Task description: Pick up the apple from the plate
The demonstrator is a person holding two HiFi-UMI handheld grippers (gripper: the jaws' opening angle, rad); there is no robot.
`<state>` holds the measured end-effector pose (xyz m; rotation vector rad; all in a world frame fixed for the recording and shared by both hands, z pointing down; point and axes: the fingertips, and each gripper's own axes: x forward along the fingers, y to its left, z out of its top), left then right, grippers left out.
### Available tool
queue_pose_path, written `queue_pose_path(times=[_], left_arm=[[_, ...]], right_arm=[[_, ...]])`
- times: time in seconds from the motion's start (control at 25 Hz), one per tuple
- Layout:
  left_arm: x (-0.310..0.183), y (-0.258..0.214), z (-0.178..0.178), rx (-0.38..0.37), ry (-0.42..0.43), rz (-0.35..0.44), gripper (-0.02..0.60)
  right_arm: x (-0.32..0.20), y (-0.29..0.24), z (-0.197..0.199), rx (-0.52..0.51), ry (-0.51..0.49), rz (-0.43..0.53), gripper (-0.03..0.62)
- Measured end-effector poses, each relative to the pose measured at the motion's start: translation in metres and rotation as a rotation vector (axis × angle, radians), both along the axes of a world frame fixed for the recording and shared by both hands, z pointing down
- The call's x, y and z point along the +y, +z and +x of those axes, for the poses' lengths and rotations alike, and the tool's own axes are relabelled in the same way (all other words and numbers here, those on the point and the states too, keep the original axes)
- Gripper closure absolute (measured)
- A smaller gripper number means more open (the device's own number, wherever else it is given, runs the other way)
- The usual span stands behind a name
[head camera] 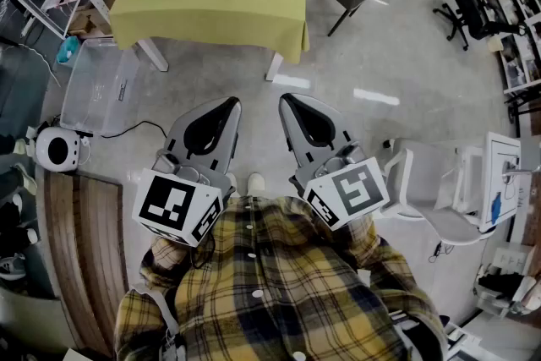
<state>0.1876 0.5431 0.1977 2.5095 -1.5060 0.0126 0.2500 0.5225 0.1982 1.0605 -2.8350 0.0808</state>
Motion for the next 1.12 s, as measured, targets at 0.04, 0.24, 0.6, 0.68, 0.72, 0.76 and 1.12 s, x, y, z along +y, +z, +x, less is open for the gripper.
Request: queue_pose_path(times=[0.04, 0.24, 0.6, 0.68, 0.72, 0.76, 1.12], left_arm=[[-0.003, 0.001, 0.003, -0.003, 0.000, 0.001, 0.575], [-0.013, 0.004, 0.015, -0.015, 0.003, 0.005, 0.575], [-0.025, 0.009, 0.025, -0.025, -0.033, 0.015, 0.575], [-0.025, 0.011, 0.027, -0.023, -0.046, 0.013, 0.575], [-0.025, 0.011, 0.027, -0.021, -0.053, 0.010, 0.575], [-0.026, 0.012, 0.028, -0.020, -0.061, 0.008, 0.575], [-0.056, 0.014, 0.014, -0.022, -0.099, 0.000, 0.575]], right_arm=[[-0.002, 0.001, 0.002, -0.001, -0.001, 0.002, 0.599], [-0.011, 0.002, 0.016, -0.006, 0.009, 0.001, 0.597], [-0.024, 0.010, 0.040, -0.011, 0.015, -0.008, 0.597], [-0.026, 0.011, 0.043, -0.003, 0.003, -0.005, 0.597], [-0.027, 0.011, 0.043, 0.003, -0.006, -0.003, 0.598], [-0.028, 0.012, 0.044, 0.008, -0.015, -0.001, 0.597], [-0.051, 0.016, 0.032, 0.005, -0.049, -0.016, 0.598]])
